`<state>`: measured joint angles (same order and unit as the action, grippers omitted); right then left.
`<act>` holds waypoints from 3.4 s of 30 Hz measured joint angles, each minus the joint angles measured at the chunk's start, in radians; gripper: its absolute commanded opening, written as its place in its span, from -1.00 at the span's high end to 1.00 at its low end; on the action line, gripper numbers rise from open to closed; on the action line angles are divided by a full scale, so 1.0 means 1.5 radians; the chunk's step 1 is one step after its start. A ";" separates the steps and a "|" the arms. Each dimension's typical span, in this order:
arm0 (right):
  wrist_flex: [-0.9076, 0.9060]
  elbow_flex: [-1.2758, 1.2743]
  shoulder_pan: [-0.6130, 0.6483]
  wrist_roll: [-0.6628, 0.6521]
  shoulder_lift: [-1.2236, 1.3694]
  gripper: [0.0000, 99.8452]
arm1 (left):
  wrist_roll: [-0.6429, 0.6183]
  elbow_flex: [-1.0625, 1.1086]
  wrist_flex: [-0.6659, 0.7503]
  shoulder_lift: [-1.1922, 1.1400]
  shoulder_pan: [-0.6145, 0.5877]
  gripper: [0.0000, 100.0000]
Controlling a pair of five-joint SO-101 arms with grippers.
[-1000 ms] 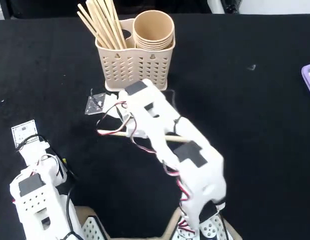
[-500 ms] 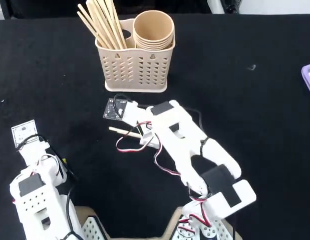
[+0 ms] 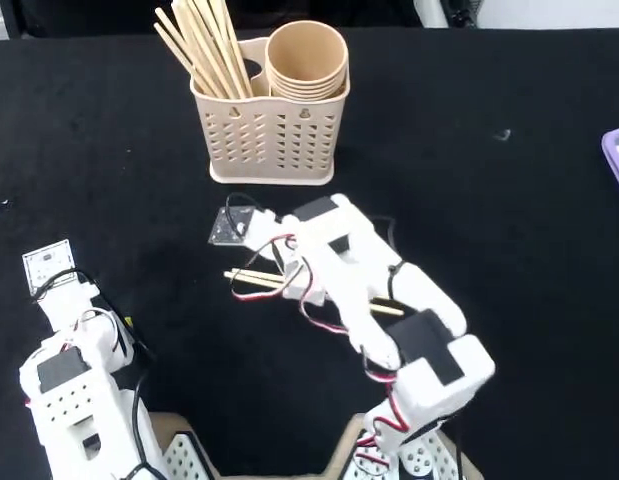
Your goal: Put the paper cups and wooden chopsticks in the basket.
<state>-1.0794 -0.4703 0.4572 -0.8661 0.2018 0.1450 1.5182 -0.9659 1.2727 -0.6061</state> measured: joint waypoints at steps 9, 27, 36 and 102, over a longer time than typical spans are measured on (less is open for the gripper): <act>-0.056 0.090 0.000 0.001 0.071 0.66 | 0.000 0.000 0.000 0.000 0.000 0.58; -0.073 0.099 -0.001 -0.015 0.074 0.79 | 0.000 0.000 0.000 0.000 0.000 0.58; -0.103 0.118 -0.004 -0.056 0.086 0.98 | 0.000 0.000 0.000 0.000 0.000 0.58; 0.356 0.519 0.014 0.423 0.014 0.65 | 0.000 0.000 0.000 0.000 0.000 0.58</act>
<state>-0.5455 0.3076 0.4787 -0.2309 0.2232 0.1450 1.5182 -0.9659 1.2727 -0.6061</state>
